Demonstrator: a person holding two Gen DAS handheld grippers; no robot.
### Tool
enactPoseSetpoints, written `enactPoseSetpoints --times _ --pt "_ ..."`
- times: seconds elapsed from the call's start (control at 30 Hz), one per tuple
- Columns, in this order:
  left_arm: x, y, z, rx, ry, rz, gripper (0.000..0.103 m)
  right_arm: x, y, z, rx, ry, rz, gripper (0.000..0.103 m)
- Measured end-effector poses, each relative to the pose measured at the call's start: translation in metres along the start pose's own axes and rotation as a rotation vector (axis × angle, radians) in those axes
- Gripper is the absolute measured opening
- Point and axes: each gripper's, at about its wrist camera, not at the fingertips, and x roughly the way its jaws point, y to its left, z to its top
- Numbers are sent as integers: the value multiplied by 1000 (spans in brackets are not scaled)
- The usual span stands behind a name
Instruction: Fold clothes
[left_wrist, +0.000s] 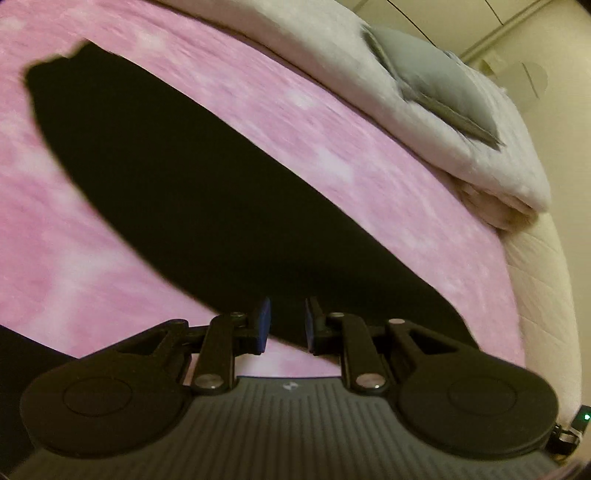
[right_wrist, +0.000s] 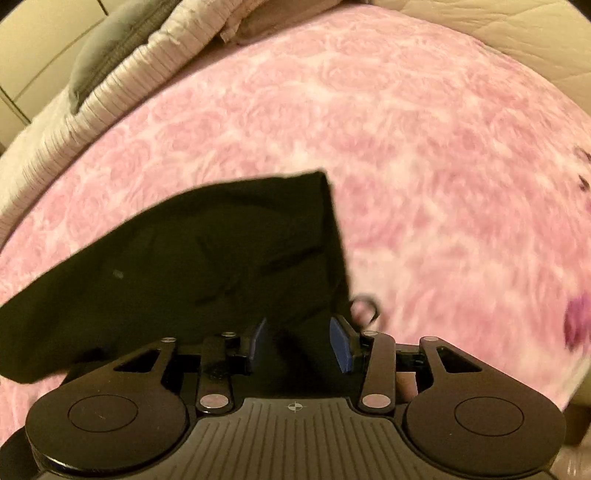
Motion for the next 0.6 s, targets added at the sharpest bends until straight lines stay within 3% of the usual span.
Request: enactPoseSetpoints --times 0.3,0.53,0.57,0.6 --pt "36 -67 -15 32 -7 56 16 43 -73 63 -5 56 171 43" --pt "48 -81 -20 -34 -3 90 16 106 -90 115 32 92 315 42" --pt "49 -82 -20 -42 -4 93 16 111 -88 117 17 98 323 39" --pt "51 -82 -18 -49 -5 96 16 117 -85 119 3 104 332 15"
